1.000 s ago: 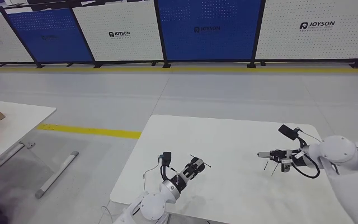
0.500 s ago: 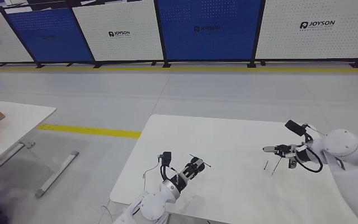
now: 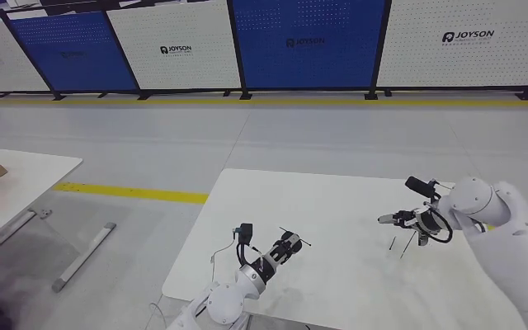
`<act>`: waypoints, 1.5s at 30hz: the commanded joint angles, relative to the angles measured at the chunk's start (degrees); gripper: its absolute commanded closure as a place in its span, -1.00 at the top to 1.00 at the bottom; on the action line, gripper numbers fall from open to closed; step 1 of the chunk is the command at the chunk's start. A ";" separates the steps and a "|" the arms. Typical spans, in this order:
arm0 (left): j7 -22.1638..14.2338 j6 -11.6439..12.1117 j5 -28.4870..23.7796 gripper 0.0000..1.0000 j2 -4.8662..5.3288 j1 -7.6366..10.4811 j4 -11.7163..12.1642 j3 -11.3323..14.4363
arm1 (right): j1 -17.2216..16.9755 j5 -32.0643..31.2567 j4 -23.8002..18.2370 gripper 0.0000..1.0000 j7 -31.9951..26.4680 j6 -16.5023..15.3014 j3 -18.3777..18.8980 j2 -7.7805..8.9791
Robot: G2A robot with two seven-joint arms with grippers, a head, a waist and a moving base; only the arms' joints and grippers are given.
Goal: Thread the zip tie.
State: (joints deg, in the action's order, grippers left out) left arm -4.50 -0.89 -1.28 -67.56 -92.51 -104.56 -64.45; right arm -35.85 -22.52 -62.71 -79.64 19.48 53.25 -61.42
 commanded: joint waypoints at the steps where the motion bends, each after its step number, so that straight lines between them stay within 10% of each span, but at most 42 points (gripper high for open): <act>1: 0.00 0.00 0.00 -1.00 0.00 0.00 0.00 0.00 | 0.00 0.00 0.01 1.00 0.00 0.00 0.00 0.00; 9: 0.00 0.00 0.00 -1.00 0.00 0.00 0.00 0.00 | -0.97 -2.62 -1.30 1.00 1.16 -2.90 -1.19 0.11; 16: 0.00 0.00 0.00 -1.00 0.00 0.00 0.00 0.00 | 0.38 4.08 5.62 1.00 0.00 -18.15 -0.65 -0.14; 45: 0.00 0.00 0.00 -1.00 0.00 0.00 0.00 0.00 | -2.21 3.70 5.00 1.00 7.61 -13.38 -1.39 -0.69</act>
State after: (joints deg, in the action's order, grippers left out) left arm -4.50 -0.89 -1.28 -67.56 -92.51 -104.56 -64.45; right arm -37.64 -18.62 -57.20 -72.93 5.24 51.61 -62.22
